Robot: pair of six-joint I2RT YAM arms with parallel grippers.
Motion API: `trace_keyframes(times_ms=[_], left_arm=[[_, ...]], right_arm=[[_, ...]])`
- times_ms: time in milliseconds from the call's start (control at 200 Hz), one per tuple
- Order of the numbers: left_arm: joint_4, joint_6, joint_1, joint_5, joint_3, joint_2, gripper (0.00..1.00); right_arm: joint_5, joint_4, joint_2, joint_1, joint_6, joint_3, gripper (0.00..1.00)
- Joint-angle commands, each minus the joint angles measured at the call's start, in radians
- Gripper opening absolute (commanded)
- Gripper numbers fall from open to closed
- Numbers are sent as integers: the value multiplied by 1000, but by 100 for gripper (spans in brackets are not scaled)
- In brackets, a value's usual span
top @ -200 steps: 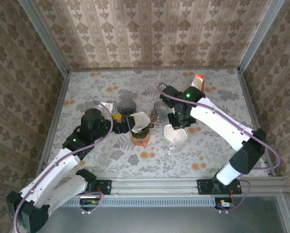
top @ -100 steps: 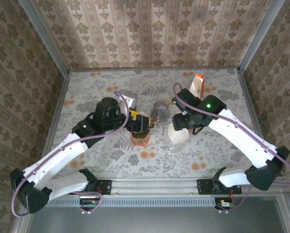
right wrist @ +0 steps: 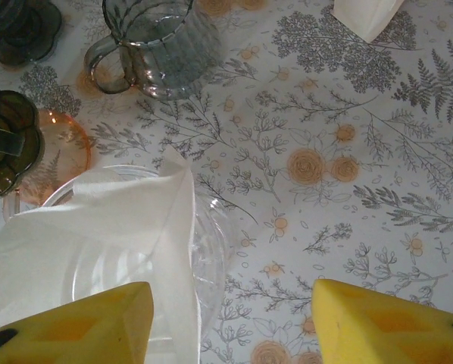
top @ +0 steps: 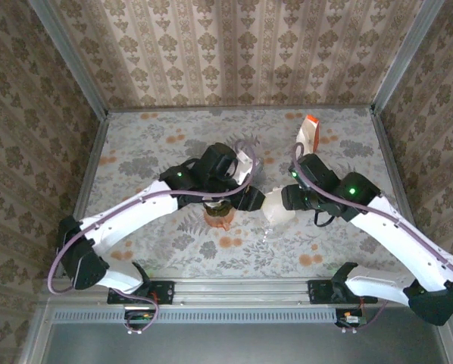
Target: Place the coffee filter in the dripper
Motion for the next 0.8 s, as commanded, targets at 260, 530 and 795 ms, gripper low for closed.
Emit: trace_keyframes(times_ms=[260,530,795], left_arm=[[-87,26,-16,15,49,57,31],[-74,25,-10,22,37,75,19],[-60,16,-4,30,17,79,12]], right_arm=[[-71,90,-20,-9,-38,-69,40],[-86,103,22,-9,-47,-73,25],[-88,116,40,-8,-49,-96,5]])
